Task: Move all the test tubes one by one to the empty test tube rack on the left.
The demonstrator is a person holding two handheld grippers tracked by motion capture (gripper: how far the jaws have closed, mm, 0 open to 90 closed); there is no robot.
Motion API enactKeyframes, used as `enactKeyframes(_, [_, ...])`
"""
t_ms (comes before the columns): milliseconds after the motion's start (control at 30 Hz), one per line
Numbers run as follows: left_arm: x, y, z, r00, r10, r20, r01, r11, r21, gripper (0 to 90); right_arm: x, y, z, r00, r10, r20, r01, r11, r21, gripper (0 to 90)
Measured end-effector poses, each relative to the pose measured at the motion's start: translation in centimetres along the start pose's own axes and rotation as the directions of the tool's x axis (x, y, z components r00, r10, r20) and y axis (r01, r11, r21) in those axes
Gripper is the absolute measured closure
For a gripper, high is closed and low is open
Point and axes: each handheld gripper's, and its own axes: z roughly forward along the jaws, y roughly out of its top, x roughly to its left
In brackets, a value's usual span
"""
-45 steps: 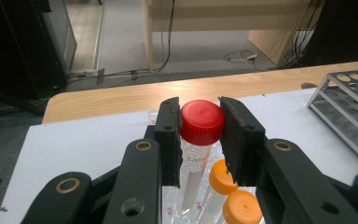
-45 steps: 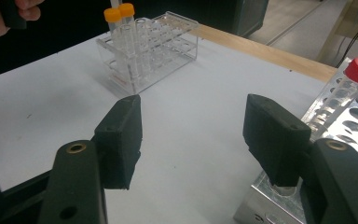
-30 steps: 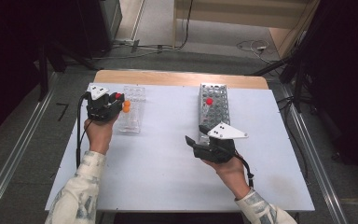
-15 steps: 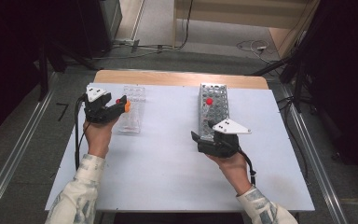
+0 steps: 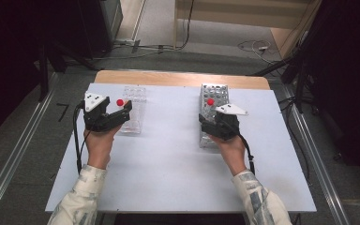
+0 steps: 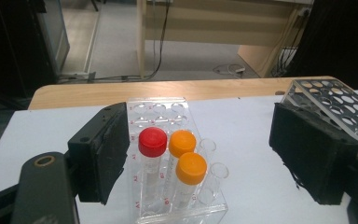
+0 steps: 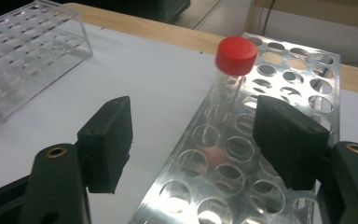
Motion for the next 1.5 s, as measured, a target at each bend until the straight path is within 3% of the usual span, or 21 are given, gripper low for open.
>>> enactKeyframes(300, [-0.2,-0.1,-0.1,0.9999,-0.001,0.012,0.001,1.0000,0.000,20.6,-0.7,0.7,2.2,0.9986,0.045,0.027,-0.045,0.998,0.032,44.8])
enactKeyframes(500, [-0.3,-0.1,-0.2,0.9998,0.003,0.020,-0.003,1.0000,-0.003,20.6,-1.0,1.3,3.1,0.9954,0.079,0.054,-0.084,0.992,0.099,53.1])
enactKeyframes(900, [-0.7,-0.2,-0.1,0.9995,0.009,0.030,-0.009,1.0000,0.004,21.0,-0.5,2.2,3.9,0.9944,0.059,0.087,-0.072,0.987,0.144,71.1])
enactKeyframes(1100, [-0.6,-0.1,-0.3,0.9995,0.004,0.032,-0.004,1.0000,-0.004,21.1,-0.6,2.5,3.1,0.9931,0.063,0.099,-0.072,0.993,0.089,71.4])
enactKeyframes(1333, [-0.8,-0.1,-0.5,0.9993,0.005,0.037,-0.005,0.9999,-0.011,21.0,-0.4,3.8,0.1,0.9943,0.029,0.103,-0.028,1.000,-0.013,71.4])
enactKeyframes(1500, [-1.2,0.1,-0.7,0.9987,0.011,0.050,-0.010,0.9998,-0.016,21.0,-0.1,4.2,-2.1,0.9977,0.011,0.067,-0.006,0.998,-0.067,71.4])
